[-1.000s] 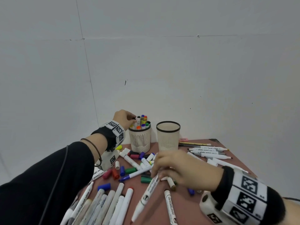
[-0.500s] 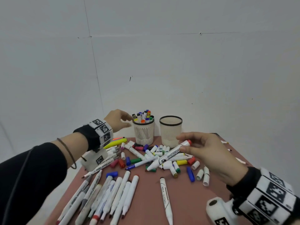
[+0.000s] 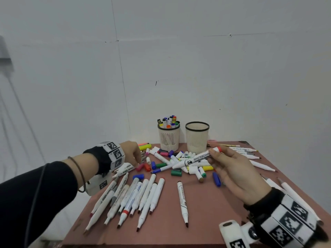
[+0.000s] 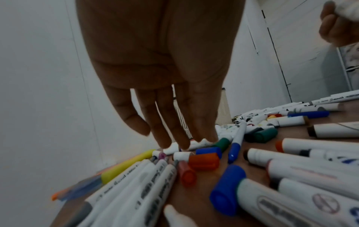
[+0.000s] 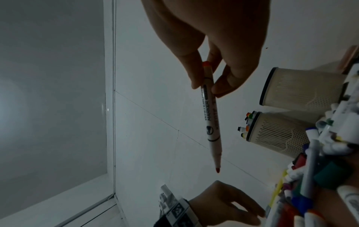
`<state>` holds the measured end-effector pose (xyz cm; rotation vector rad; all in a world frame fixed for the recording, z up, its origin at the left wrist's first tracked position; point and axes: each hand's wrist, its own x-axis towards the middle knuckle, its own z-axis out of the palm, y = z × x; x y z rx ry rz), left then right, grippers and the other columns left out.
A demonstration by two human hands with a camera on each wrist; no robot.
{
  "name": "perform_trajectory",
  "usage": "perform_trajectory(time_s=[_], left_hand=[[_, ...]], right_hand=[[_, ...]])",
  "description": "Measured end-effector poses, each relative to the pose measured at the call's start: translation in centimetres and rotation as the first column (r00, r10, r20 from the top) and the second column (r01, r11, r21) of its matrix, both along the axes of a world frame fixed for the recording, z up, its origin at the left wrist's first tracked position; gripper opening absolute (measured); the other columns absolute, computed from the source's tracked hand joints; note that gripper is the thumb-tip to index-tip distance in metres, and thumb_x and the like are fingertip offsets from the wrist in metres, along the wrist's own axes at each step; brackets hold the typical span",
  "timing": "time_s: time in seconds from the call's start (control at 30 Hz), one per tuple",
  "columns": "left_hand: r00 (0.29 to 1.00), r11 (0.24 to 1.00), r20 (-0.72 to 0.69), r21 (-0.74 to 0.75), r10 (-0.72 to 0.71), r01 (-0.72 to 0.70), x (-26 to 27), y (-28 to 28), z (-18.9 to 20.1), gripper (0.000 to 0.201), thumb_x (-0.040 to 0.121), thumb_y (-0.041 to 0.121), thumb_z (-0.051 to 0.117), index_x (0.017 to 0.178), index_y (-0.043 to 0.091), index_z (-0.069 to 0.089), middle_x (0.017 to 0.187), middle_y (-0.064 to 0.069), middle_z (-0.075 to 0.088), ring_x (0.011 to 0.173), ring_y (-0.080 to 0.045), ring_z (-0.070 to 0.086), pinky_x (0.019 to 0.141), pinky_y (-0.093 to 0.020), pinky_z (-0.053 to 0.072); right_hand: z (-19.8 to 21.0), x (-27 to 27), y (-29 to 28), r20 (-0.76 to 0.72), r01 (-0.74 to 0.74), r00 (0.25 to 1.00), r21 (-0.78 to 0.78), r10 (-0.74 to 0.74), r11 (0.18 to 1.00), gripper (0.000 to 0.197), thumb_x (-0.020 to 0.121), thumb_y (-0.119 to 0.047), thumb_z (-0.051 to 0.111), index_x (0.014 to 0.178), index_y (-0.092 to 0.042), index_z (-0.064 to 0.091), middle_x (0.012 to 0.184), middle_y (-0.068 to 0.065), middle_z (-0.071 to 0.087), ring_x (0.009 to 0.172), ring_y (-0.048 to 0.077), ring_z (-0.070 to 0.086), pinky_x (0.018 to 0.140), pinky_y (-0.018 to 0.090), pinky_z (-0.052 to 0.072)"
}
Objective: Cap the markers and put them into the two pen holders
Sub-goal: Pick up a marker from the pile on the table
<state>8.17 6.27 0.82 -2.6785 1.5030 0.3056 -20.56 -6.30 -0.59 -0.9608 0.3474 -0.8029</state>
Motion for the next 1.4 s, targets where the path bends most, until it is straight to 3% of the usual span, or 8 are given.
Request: perform_trajectory(time_s=[0.1,0.33,0.5,0.73,0.87,1.03,1.23,1.4], left_hand=[[0.999,0.999,-0.018,0.02,-0.028,0.029,-0.1,-0.7,-0.6,0.03,0.079,0.022,0.074,0.109,0.02,0.071,0.109,0.003,0.07,0.084,-0.003,0.055,0.072,-0.012,0.041],[0.998,0.992,0.031,0.115,-0.061,0.057,-1.2,-3.3,-1.3,0.031,0.082,0.015,0.069,0.112,0.024,0.07,0.112,0.001,0.067,0.102,-0.016,0.06,0.075,-0.02,0.042],[0.999,0.988,-0.027,0.152,0.024,-0.02,-1.5,-4.7,-1.7,0.027,0.08,0.008,0.071,0.106,0.013,0.072,0.1,-0.006,0.069,0.085,-0.018,0.061,0.08,-0.025,0.051],[0.999,0.978,-0.037,0.205,0.034,-0.026,-1.7,-5.3,-1.5,0.032,0.078,0.017,0.075,0.108,0.007,0.069,0.106,-0.01,0.066,0.098,-0.022,0.06,0.092,-0.032,0.05],[0.999,0.998,0.042,0.056,-0.022,0.02,-1.7,-4.1,-0.1,0.036,0.078,0.021,0.074,0.113,0.018,0.067,0.104,-0.003,0.064,0.087,-0.011,0.053,0.073,-0.02,0.044],[0.999,0.973,-0.052,-0.231,-0.004,-0.008,-3.1,-2.4,2.5,0.032,0.084,0.025,0.068,0.116,0.029,0.063,0.094,0.005,0.061,0.088,-0.009,0.056,0.076,-0.021,0.041],[0.963,0.791,-0.256,-0.604,-0.078,-0.097,-6.1,0.9,4.3,0.024,0.072,0.022,0.081,0.086,0.019,0.061,0.08,0.002,0.07,0.076,-0.014,0.065,0.077,-0.028,0.053],[0.802,0.603,-0.55,-0.729,-0.234,-0.324,-9.8,3.6,4.2,0.022,0.07,0.002,0.079,0.082,0.009,0.062,0.084,-0.011,0.074,0.079,-0.021,0.068,0.082,-0.034,0.053]], right_hand=[[-0.1,-0.2,0.5,0.022,0.0,1.0,0.014,0.0,1.0,0.019,0.072,-0.002,0.063,0.091,-0.006,0.064,0.079,0.009,0.061,0.072,0.017,0.058,0.064,0.017,0.056],[-0.5,-0.6,1.0,0.006,0.032,0.999,0.05,-0.032,0.998,0.015,0.08,0.004,0.06,0.094,-0.001,0.064,0.079,0.01,0.064,0.071,0.018,0.058,0.06,0.017,0.055],[-0.7,-0.6,0.4,0.0,0.039,0.999,0.072,-0.039,0.997,0.015,0.084,0.006,0.058,0.097,0.0,0.064,0.072,0.006,0.065,0.068,0.015,0.058,0.058,0.017,0.054],[-1.1,-0.7,0.2,-0.018,0.043,0.999,0.099,-0.042,0.994,0.012,0.084,0.006,0.058,0.092,-0.002,0.064,0.071,0.005,0.066,0.066,0.014,0.058,0.058,0.017,0.055],[-1.0,-0.6,0.6,-0.012,0.052,0.999,0.123,-0.051,0.991,0.012,0.085,0.006,0.058,0.092,-0.002,0.064,0.078,0.007,0.066,0.073,0.015,0.059,0.057,0.017,0.055],[-0.9,-1.0,1.2,0.02,0.067,0.997,0.174,-0.071,0.982,0.01,0.088,0.001,0.058,0.097,-0.002,0.061,0.091,0.01,0.065,0.079,0.02,0.062,0.058,0.021,0.057],[-0.4,-2.0,2.3,0.064,0.076,0.994,0.228,-0.093,0.971,0.008,0.088,-0.001,0.057,0.094,-0.006,0.059,0.073,0.005,0.072,0.076,0.026,0.064,0.057,0.026,0.059],[0.2,-2.8,3.3,0.132,0.097,0.983,0.239,-0.131,0.966,0.009,0.089,-0.003,0.056,0.097,-0.006,0.058,0.069,0.004,0.07,0.083,0.026,0.063,0.065,0.029,0.06]])
